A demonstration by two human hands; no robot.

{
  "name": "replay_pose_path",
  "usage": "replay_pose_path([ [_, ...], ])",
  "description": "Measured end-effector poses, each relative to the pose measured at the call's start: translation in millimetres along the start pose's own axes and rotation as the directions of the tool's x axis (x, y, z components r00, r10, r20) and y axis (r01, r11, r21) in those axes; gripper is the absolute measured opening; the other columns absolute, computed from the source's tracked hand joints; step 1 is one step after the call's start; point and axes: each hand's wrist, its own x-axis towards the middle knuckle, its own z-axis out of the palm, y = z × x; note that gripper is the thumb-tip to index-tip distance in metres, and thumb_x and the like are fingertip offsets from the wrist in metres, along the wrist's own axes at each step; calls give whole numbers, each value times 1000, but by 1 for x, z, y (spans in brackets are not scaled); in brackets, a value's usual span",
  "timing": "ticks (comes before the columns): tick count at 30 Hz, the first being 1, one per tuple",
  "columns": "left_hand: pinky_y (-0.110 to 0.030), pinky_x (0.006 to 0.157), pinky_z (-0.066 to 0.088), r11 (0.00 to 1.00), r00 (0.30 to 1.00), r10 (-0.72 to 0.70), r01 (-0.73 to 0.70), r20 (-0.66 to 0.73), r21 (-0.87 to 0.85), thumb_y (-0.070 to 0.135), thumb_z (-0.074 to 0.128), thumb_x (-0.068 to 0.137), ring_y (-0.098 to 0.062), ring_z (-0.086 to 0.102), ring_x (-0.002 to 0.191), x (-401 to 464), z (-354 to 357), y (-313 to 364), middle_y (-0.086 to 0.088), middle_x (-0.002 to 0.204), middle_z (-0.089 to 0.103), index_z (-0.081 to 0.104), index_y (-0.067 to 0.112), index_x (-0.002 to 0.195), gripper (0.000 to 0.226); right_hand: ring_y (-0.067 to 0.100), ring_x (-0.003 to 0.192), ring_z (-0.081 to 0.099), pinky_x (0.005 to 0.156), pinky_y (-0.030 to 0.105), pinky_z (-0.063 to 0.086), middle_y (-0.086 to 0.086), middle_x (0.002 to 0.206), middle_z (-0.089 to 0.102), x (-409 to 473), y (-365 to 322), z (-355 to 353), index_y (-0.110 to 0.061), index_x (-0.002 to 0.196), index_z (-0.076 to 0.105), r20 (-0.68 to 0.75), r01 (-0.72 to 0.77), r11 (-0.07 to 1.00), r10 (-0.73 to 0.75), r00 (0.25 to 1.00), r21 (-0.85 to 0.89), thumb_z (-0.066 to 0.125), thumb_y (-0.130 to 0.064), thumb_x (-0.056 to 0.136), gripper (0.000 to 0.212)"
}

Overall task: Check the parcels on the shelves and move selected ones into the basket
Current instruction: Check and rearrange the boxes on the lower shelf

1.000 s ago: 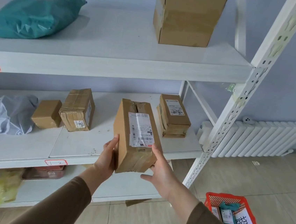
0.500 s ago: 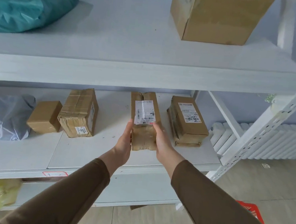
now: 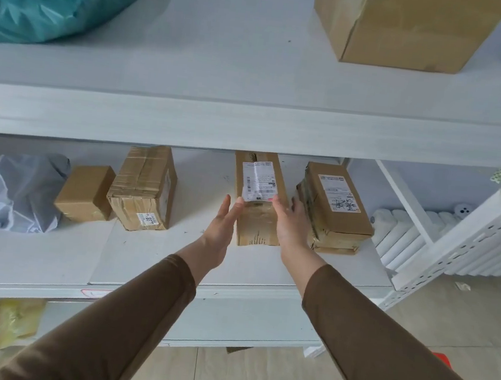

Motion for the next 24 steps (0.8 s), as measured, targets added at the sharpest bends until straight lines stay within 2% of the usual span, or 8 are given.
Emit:
replay_pose_path([
  [2, -48, 128, 9, 998, 999, 39, -38, -16, 50, 64, 49, 98, -23, 10, 161, -12, -11, 5, 3, 174, 14, 4, 38, 166, 85, 27, 147, 40, 119, 45, 35, 3, 159, 45, -8, -3, 4, -20, 153, 43, -102, 253, 939, -282, 954, -231, 61, -51, 97, 67],
  [5, -45, 127, 20, 955, 969, 218, -188, -113, 227, 69, 56, 93, -15, 23, 157, -32, -44, 10, 7, 170, 28, 22, 41, 163, 82, 30, 145, 40, 121, 42, 31, 5, 151, 54, -27, -10, 26, -14, 139, 58, -34, 669, 573, -771, 636, -473, 62, -28, 98, 44],
  [7, -40, 124, 27, 884, 914, 370, -291, -168, 366, 66, 60, 92, -10, 31, 153, -45, -74, 16, 11, 166, 35, 33, 40, 159, 77, 27, 140, 43, 117, 37, 33, 4, 146, 57, -47, -16, 54, -13, 135, 62, 93, 809, 439, -856, 509, -390, 61, -21, 96, 40],
  [10, -37, 120, 33, 796, 815, 508, -321, -278, 514, 42, 62, 101, -12, 39, 147, -56, -130, 28, 11, 159, 42, 42, 28, 155, 59, 21, 136, 44, 114, 31, 37, 2, 142, 58, -69, -19, 107, -13, 138, 59, 188, 770, 603, -748, 637, -210, 60, -19, 98, 40],
  [15, -42, 121, 35, 876, 772, 405, -174, -489, 451, 28, 59, 104, -23, 42, 147, -43, -215, 49, 0, 160, 44, 37, 18, 158, 59, 19, 143, 41, 111, 30, 35, 0, 154, 47, -66, -35, 189, -20, 153, 44, 372, 243, 968, -205, 905, -57, 55, -30, 103, 52],
  [19, -43, 122, 29, 970, 900, 47, 62, -433, 234, 41, 61, 100, -37, 35, 151, -8, -254, 53, -16, 165, 36, 34, 16, 160, 71, 20, 110, 48, 83, 30, 40, -2, 124, 48, -48, -39, 229, -23, 128, 46, 385, -104, 992, 123, 915, -68, 52, -37, 103, 29],
  [22, -46, 126, 28, 973, 931, -99, 164, -352, 160, 44, 64, 95, -38, 38, 149, 11, -264, 50, -18, 164, 36, 42, 19, 156, 69, 19, 117, 52, 96, 35, 43, -7, 132, 53, -37, -33, 242, -22, 139, 49, 411, -156, 987, 159, 898, -41, 49, -37, 105, 37],
  [24, -36, 114, 41, 979, 945, -60, 119, -322, 167, 29, 56, 105, -25, 60, 125, 7, -257, 54, -12, 147, 58, 57, 18, 136, 33, 22, 124, 58, 108, 40, 45, -2, 138, 61, -33, -26, 247, -22, 141, 53, 444, -168, 986, 157, 882, -14, 46, -34, 106, 38],
])
